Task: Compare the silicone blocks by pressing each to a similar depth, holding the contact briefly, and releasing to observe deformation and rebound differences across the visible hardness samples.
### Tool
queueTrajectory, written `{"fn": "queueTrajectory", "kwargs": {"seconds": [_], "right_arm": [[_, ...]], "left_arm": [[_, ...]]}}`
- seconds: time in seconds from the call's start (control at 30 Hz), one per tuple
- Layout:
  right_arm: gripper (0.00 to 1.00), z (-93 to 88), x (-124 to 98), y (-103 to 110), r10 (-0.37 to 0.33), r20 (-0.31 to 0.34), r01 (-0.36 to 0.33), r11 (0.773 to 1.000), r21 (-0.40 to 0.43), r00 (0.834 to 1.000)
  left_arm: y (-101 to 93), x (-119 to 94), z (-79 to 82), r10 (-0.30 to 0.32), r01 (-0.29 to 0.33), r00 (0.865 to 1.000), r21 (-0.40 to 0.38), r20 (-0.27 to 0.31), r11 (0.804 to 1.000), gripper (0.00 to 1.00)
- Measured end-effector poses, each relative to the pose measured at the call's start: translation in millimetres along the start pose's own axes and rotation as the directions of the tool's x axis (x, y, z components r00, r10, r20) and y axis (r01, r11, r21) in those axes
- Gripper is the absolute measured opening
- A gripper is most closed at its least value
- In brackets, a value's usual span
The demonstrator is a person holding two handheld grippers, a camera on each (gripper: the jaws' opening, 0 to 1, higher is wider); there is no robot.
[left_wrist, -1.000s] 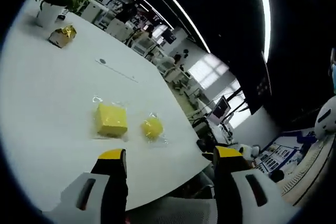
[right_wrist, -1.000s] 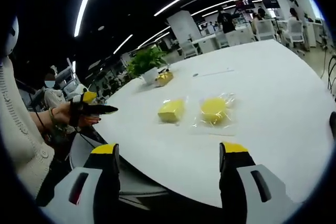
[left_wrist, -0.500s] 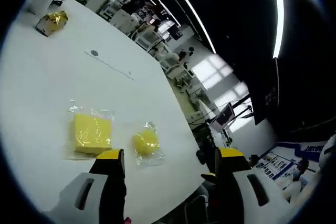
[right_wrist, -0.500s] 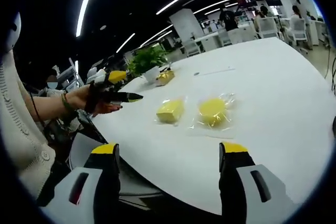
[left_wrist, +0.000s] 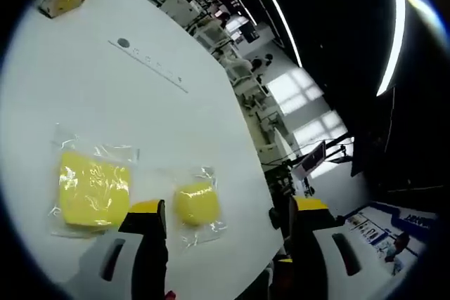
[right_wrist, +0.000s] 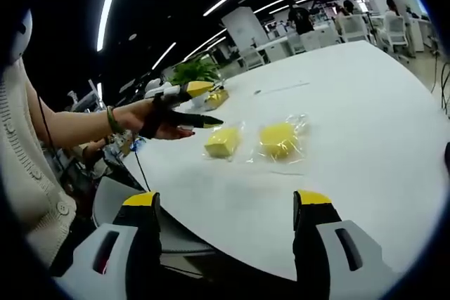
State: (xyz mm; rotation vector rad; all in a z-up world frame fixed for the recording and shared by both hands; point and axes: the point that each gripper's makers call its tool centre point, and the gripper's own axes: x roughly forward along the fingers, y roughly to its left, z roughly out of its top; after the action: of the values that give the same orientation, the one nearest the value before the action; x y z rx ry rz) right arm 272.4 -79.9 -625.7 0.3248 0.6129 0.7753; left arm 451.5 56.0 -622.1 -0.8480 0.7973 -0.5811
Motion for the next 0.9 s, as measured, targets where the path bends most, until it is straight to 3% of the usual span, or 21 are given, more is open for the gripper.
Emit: {"fn": "queueTrajectory", "kwargs": {"seconds": [0.27, 0.37, 0.6, 0.9], "right_arm": [[0.72, -2.8, -9.8, -13.7, -0.031, 0.010, 0.031, 0.999, 0.032, 0.999], [0.71, -6.4, -14.6, -19.4, -0.045, 0.008, 0.045, 0.998, 0.043, 0.999], [0.71, -10.9, -22.1, -33.7, -0.081, 0.005, 0.080, 0.994, 0.072, 0.997], [0.70, -12.1, -28.2, -43.5, -0.106, 0.001, 0.106, 0.990, 0.089, 0.994]], "left_arm": [[14.1, 38.4, 1.8, 0.022, -0.026, 1.000, -0.176, -0.022, 0.984, 0.71], [22.7, 50.9, 2.1, 0.049, -0.054, 0.998, -0.164, -0.031, 0.985, 0.70], [35.4, 76.1, -14.0, 0.083, -0.097, 0.991, -0.143, -0.103, 0.985, 0.67], [46.7, 98.8, -20.0, 0.092, -0.109, 0.989, -0.153, -0.111, 0.982, 0.59]]}}
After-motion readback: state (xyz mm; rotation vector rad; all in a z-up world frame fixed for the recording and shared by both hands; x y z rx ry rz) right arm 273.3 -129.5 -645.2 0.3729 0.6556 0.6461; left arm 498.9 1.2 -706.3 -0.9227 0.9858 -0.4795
